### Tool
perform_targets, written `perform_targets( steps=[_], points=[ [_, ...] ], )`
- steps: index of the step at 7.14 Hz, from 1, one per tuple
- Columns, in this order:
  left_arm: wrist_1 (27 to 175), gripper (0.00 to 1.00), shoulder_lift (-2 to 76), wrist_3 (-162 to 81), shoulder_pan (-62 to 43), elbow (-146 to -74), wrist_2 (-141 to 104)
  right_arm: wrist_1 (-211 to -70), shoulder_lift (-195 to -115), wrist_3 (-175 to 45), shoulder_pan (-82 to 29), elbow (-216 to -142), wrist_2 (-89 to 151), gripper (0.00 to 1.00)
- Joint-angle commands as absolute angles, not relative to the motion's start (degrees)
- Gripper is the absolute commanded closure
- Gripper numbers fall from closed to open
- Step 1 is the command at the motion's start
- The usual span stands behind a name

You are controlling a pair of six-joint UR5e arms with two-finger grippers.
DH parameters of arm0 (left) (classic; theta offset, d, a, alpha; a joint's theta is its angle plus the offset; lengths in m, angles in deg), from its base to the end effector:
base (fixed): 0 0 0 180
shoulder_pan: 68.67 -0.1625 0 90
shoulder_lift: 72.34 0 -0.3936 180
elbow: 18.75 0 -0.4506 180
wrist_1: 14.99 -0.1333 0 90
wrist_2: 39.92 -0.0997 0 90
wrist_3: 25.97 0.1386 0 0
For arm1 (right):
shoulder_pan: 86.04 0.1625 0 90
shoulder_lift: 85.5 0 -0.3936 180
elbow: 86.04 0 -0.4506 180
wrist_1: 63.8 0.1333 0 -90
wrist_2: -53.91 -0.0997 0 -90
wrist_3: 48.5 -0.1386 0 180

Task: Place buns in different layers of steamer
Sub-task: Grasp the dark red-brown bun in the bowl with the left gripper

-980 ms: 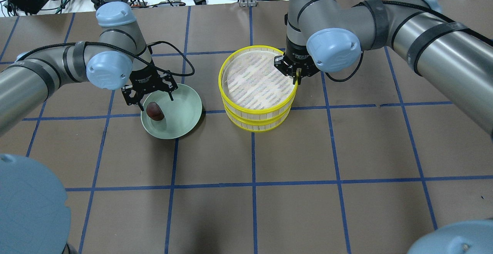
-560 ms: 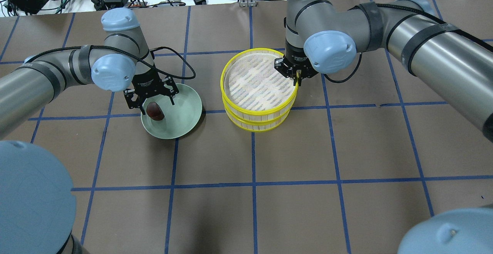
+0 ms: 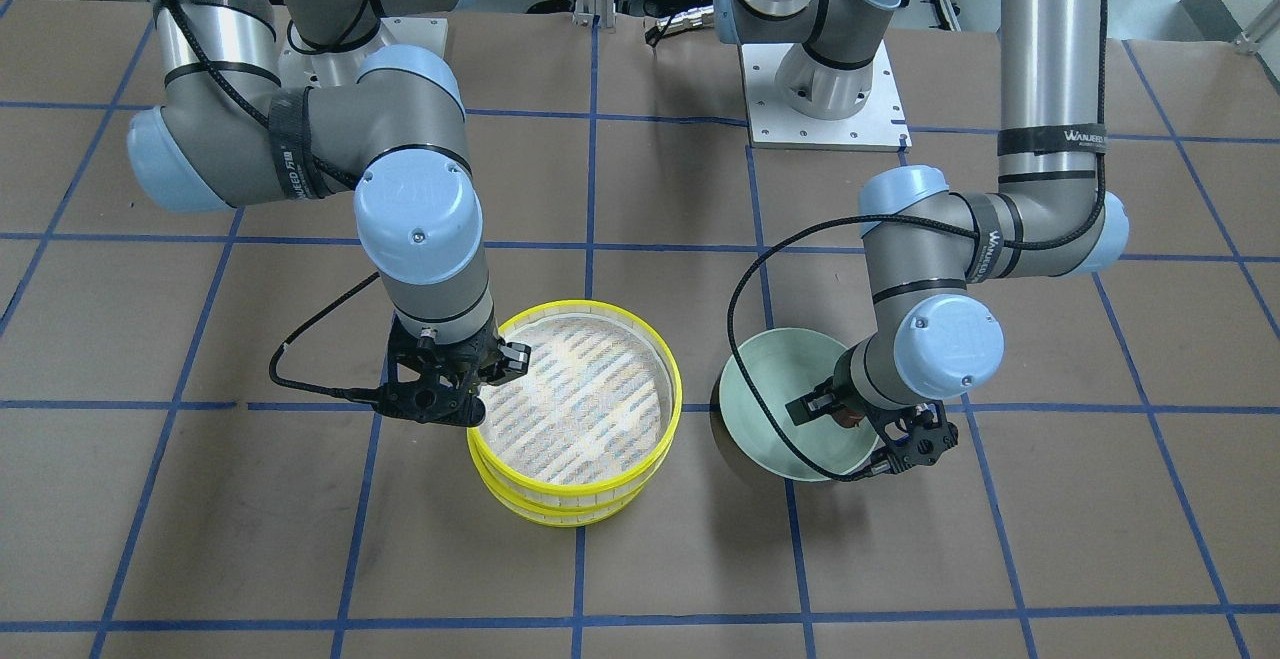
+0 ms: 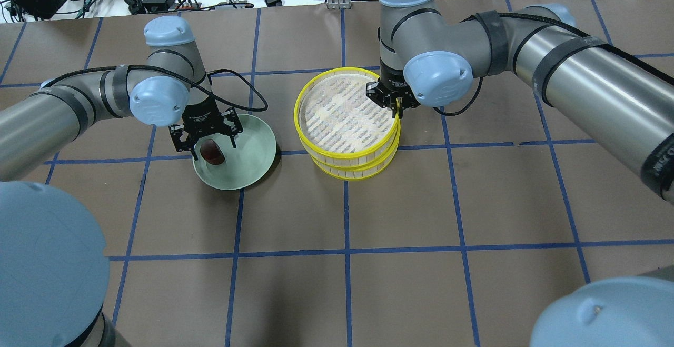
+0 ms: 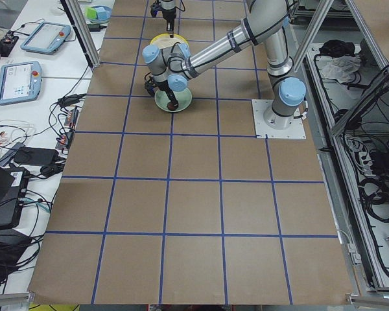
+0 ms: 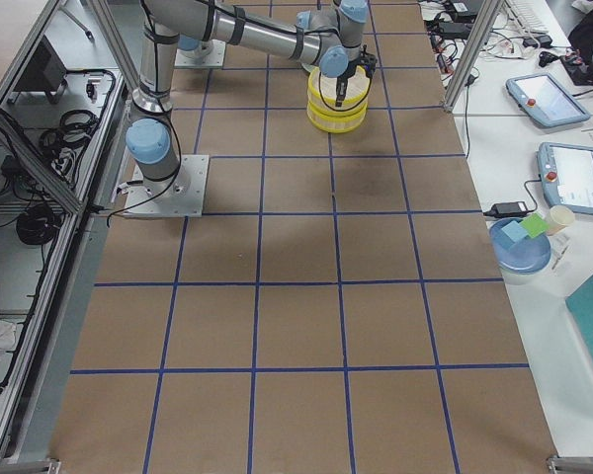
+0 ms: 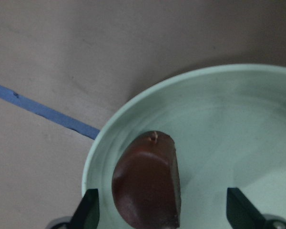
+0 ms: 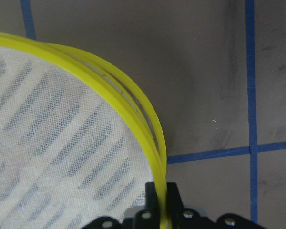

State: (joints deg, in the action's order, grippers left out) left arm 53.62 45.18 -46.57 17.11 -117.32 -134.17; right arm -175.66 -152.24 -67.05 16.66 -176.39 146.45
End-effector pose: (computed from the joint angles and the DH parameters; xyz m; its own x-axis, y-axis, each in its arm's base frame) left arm -0.0780 -0.6148 0.0871 -0.9072 -0.3905 -0.1564 -0.4170 0.8837 0.2123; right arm 0.2700 -0.6195 0.2022 -0.9936 0.1007 0.0517 0.1016 0.9947 0.0149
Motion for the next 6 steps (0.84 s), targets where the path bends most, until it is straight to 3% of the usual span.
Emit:
perform_targets(
  steps=[1,2,3,6],
  points=[
    [52.9,0.55,45.8,-46.8,17.1,-116.9,-133.7,-175.7,-151.9,-66.8,16.7,-176.5,147.5,1.0],
    [52.9,0.73,45.8,-46.8,17.1,-116.6,-133.5,-175.7,-151.9,-66.6,16.7,-176.5,148.0,1.0],
    [52.9,1.0,45.8,-46.6,17.1,-116.4,-133.5,-175.7,-151.9,-66.7,16.7,-176.5,148.0,1.0],
    [53.0,1.0,43.9,-46.7,17.1,-112.7,-128.2,-176.4,-151.8,-66.7,16.5,-176.6,147.9,1.0]
  ],
)
